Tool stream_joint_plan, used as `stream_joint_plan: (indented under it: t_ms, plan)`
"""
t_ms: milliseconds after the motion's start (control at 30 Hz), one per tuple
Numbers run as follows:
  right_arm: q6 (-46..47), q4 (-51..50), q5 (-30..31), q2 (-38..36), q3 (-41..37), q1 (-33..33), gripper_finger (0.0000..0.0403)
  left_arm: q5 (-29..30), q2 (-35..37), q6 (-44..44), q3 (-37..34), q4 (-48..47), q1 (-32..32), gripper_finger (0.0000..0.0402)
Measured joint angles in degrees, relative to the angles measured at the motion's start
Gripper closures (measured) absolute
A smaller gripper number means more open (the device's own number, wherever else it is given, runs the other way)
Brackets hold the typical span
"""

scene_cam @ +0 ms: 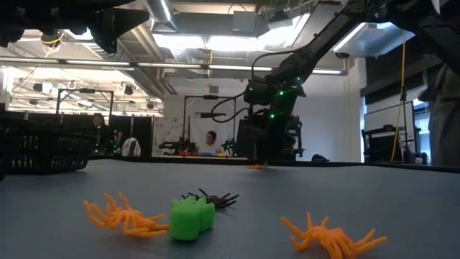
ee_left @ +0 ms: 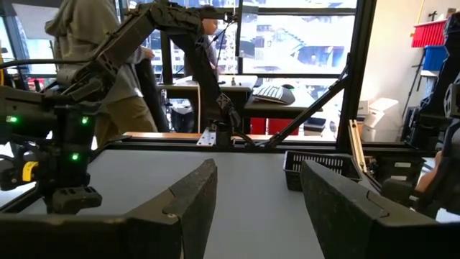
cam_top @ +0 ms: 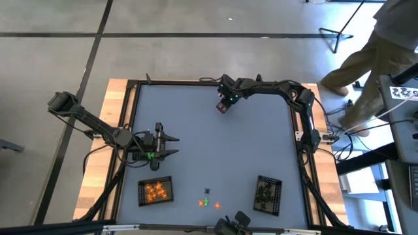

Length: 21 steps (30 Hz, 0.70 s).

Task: Sort Halloween decoration
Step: Put the green skeleton toy into the top black bin

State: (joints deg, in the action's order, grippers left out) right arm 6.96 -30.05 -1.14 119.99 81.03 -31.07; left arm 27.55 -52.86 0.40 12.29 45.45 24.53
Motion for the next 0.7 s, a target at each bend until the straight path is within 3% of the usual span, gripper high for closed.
stream_joint_plan:
  t_ms: [333, 700]
  plan:
    - [1.91, -2.7, -0.58, -1.51, -0.31, 0.02, 0.0258, 0.0, 0.0, 0.02, 0.0, 0.0, 0.0, 0.0208]
    - [0.32, 0.21, 0.06, -0.27, -0.12, 0.0, 0.0313, 0.0, 0.0, -0.58, 0.0, 0.02, -0.02, 0.0208]
